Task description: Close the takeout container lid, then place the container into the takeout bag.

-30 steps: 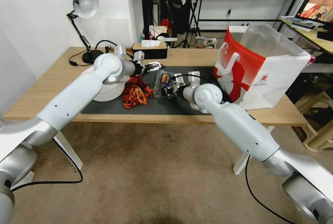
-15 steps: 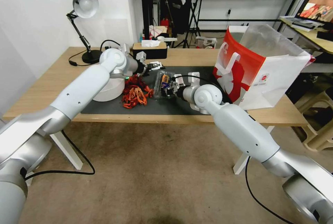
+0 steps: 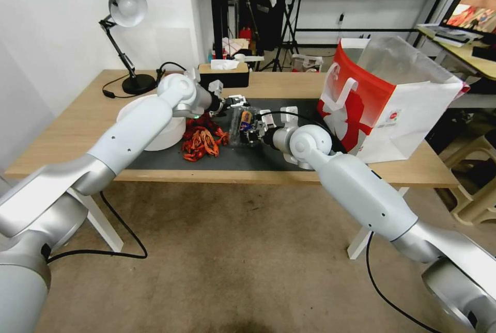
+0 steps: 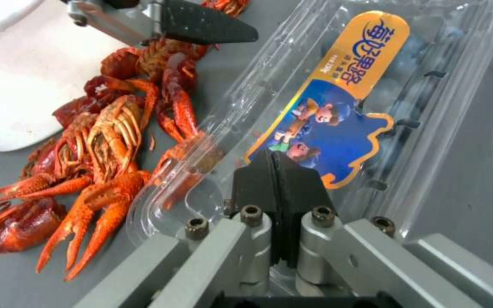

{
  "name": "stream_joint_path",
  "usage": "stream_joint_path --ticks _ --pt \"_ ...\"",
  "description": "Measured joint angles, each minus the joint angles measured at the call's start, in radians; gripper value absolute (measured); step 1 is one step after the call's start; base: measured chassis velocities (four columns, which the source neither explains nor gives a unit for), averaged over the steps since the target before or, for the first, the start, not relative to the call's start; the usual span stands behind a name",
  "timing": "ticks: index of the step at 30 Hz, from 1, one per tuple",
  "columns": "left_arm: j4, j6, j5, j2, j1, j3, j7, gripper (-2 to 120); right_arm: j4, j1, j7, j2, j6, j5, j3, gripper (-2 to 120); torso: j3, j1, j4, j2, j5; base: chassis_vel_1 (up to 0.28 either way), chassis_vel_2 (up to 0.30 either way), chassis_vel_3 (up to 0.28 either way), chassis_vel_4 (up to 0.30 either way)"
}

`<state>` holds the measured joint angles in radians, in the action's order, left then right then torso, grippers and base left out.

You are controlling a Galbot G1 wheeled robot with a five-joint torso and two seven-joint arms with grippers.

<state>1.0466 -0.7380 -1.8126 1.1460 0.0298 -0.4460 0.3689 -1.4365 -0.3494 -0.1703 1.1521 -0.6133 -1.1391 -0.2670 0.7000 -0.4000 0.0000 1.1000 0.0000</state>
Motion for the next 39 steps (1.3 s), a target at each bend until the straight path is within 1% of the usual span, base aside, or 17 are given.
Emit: stream_joint_path --ticks 8,32,34,37,38,39 --pt "-0.026 0.001 0.033 0.017 0.006 -0.015 -0.004 100 -0.005 -0.009 0.002 -0.004 0.0 0.001 0.004 0 0.0 0.0 0.0 0.0 0.0 0.0 0.0 0.0 0.0" --pt "-0.02 0.003 0.052 0.006 -0.023 -0.022 -0.021 100 -0.004 -0.016 0.007 -0.005 0.002 0.007 0.008 0 0.0 0.0 0.0001 0.0 -0.0001 0.0 0.0 0.0 0.0" --pt "-0.018 0.003 0.052 0.006 -0.026 -0.021 -0.022 98 -0.003 -0.015 0.007 -0.005 0.002 0.008 0.008 0 0.0 0.0 0.0 0.0 0.0 0.0 0.0 0.0 0.0" --pt "-0.014 0.003 0.052 0.006 -0.03 -0.02 -0.023 88 -0.002 -0.015 0.007 -0.004 0.002 0.008 0.008 0 0.0 0.0 0.0 0.0 0.0 0.0 0.0 0.0 0.0" --pt "-0.014 0.003 0.052 0.006 -0.03 -0.02 -0.023 88 -0.002 -0.015 0.007 -0.004 0.002 0.008 0.008 0 0.0 0.0 0.0 0.0 0.0 0.0 0.0 0.0 0.0" --pt "-0.013 0.003 0.052 0.007 -0.032 -0.02 -0.023 82 -0.001 -0.015 0.008 -0.004 0.003 0.008 0.008 0 0.0 0.0 0.0 0.0 0.0 0.0 0.0 0.0 0.0"
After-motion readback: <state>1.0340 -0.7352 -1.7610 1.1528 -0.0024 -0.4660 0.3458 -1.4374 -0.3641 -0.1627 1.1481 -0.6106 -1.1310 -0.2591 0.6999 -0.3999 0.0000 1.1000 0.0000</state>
